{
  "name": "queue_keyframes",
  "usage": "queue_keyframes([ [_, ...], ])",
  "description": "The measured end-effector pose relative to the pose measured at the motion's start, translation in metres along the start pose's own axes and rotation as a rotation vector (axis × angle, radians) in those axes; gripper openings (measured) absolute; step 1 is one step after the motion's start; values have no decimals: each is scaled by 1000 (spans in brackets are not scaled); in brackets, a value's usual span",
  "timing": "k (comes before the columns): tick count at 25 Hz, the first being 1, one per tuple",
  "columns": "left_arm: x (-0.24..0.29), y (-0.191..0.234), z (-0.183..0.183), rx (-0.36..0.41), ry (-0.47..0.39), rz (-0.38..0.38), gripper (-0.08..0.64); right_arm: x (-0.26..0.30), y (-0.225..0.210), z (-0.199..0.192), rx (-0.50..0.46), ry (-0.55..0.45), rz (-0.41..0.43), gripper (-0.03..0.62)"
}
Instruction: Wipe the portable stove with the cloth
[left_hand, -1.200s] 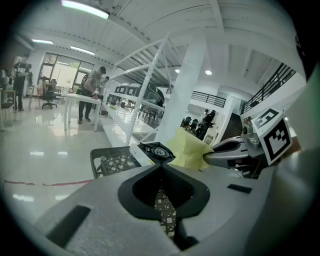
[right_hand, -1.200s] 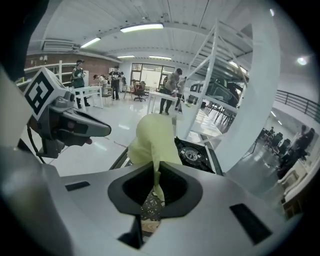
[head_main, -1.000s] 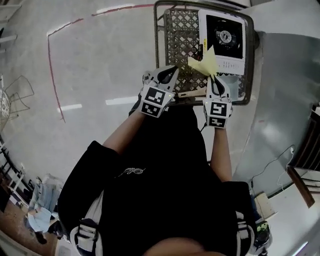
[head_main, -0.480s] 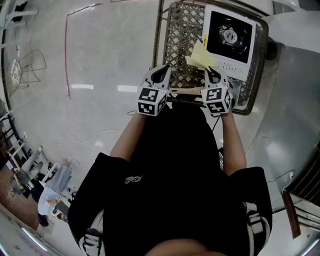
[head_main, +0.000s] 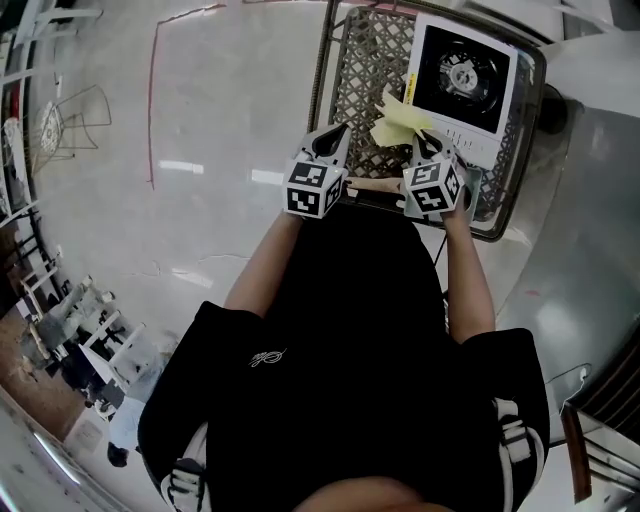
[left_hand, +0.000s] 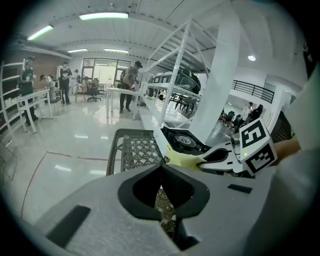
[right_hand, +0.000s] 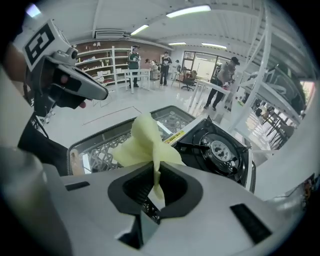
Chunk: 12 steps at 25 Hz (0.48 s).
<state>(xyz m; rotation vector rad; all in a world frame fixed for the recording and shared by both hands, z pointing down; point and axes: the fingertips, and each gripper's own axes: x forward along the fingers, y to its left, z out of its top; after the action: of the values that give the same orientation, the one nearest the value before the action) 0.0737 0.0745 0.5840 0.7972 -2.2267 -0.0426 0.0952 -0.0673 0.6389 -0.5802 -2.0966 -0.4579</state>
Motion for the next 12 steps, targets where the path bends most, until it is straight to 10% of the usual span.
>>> queue_keyframes([
  [12,16,-14,4,25,20,-35,18,9,0,-2,12,-15,2,29],
])
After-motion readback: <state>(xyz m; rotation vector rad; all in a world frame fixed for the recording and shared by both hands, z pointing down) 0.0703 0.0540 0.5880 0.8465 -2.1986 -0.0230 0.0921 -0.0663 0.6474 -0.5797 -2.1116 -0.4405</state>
